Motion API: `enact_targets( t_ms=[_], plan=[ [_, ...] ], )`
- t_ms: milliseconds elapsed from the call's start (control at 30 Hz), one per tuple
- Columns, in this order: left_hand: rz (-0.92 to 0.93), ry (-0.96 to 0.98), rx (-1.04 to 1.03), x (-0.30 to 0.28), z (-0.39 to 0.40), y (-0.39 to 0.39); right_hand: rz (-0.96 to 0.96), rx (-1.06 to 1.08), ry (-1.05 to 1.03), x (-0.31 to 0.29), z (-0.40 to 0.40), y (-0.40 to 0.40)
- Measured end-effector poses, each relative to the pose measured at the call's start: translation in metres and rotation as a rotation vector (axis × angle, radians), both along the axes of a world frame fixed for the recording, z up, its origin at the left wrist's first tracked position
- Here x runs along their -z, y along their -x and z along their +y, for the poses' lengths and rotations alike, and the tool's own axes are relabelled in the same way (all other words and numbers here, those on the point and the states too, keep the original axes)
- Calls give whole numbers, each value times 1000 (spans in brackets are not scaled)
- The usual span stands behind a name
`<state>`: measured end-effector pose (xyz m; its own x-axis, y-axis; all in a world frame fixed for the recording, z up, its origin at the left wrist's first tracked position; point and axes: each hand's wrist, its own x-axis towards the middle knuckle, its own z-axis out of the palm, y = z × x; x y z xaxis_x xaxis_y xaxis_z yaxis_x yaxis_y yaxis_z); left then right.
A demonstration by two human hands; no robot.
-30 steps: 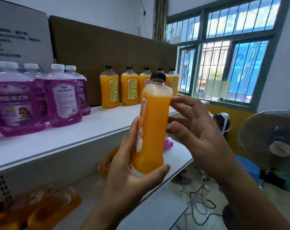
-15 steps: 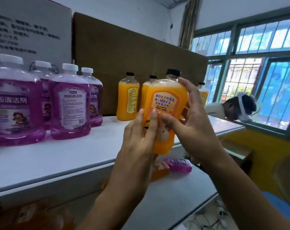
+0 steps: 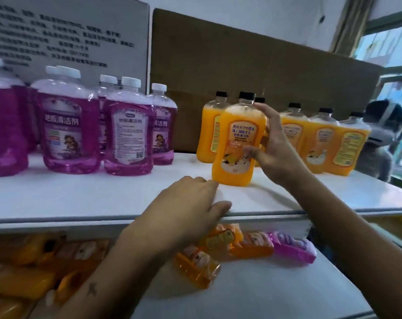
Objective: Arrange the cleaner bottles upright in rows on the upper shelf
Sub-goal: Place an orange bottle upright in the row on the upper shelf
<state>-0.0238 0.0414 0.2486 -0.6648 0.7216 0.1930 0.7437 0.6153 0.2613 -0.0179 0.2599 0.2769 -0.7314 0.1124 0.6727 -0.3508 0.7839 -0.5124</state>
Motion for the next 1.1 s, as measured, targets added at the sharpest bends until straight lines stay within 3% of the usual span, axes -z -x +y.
enact_targets(
  t_ms=[233, 600, 800, 900, 1000, 1100],
  plan=[
    [42, -115, -140, 12, 4, 3, -32, 30, -51, -5, 8, 24],
    [149, -196, -176, 17, 7, -1, -20, -40, -14, 3, 11, 29],
    [147, -235, -173, 18, 7, -1, -159, -41, 16, 9, 7, 7],
    [156, -271, -166, 21, 9, 2, -221, 65, -103, 11, 3, -6],
    [240, -425, -154, 24, 10, -1, -140, 30, -213, 22, -10, -32],
    [378, -819, -81, 32, 1, -21, 80, -106, -198, 42, -33, -63]
  ],
)
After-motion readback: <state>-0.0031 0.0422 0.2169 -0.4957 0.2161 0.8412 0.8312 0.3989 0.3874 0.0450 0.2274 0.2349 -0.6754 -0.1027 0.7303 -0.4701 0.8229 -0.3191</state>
